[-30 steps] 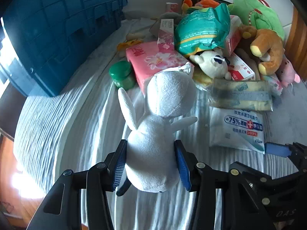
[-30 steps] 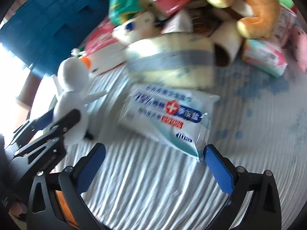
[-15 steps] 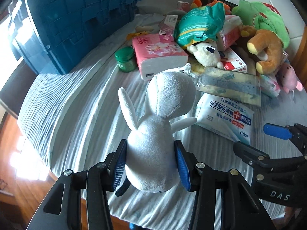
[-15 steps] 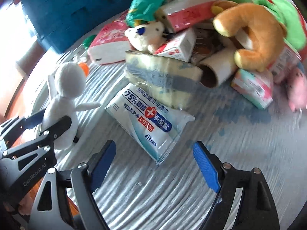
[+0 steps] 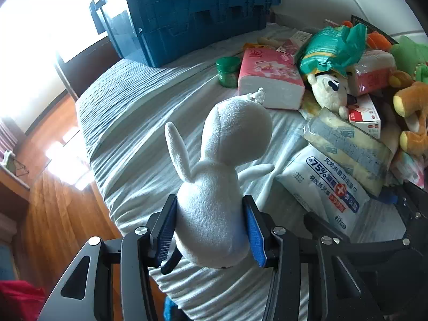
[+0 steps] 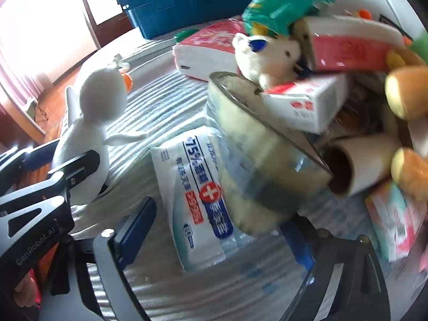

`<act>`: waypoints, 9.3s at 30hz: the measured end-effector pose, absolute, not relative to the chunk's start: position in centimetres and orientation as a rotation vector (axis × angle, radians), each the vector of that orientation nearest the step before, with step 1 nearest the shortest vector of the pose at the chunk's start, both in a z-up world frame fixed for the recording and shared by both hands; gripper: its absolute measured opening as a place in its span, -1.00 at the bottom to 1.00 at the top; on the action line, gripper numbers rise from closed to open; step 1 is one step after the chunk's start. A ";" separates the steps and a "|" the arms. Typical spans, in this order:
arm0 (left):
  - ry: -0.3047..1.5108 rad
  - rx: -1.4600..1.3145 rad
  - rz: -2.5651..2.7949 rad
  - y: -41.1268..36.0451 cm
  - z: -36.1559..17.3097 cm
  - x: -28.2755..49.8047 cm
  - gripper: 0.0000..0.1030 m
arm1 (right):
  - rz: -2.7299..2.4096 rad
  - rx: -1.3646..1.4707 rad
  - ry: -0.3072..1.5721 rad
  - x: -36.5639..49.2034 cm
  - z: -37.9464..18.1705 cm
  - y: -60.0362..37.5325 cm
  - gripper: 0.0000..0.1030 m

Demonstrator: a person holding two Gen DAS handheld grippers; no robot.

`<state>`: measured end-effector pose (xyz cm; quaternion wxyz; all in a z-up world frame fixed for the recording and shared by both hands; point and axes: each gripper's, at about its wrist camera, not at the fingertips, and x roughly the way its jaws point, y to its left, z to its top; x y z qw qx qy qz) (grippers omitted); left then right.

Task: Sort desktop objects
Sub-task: 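Hold the bunny with the left tool while the right tool grasps the white wipes pack, then carry the bunny with the left tool while the right tool carries the wipes pack to the bin, then open both tools to drop the bunny and wipes pack into the bin, then move both open tools back from the bin toward the toy pile, then grasp the green round lid with the left tool while the right tool grasps the tape roll, then lift the green lid with the left tool while the right tool lifts the tape roll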

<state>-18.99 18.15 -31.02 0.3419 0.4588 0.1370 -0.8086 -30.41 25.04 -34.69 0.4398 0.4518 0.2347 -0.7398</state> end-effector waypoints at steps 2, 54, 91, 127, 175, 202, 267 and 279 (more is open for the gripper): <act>0.372 1.188 -2.080 17.8 -31.2 -19.1 -0.08 | -1.842 1.115 0.606 -29.9 -34.5 24.8 0.86; 0.279 1.002 -2.579 11.0 -14.9 -11.6 -0.10 | -2.366 0.887 0.394 -19.0 -12.1 23.3 0.10; 0.036 0.583 -2.835 -13.4 0.2 -29.1 -0.10 | -2.651 0.528 0.248 -32.6 1.7 0.7 0.10; 0.124 0.923 -2.758 -33.5 -5.1 -36.0 0.55 | -2.723 0.818 0.236 -38.9 -1.5 -18.3 1.00; -0.252 1.395 -2.952 6.2 -16.6 -34.0 0.57 | -2.987 1.432 -0.162 -30.9 -15.8 26.0 1.00; -0.333 1.726 -2.893 1.0 -31.8 -36.0 0.57 | -2.931 1.873 -0.489 -30.1 -32.1 20.8 1.00; -0.369 1.656 -2.961 1.9 -29.5 -31.8 -0.22 | -2.912 1.775 -0.427 -27.5 -32.0 20.2 0.18; -0.324 1.492 -3.062 -0.2 -24.7 -31.4 -0.23 | -2.956 1.574 -0.271 -26.5 -25.3 15.9 -0.33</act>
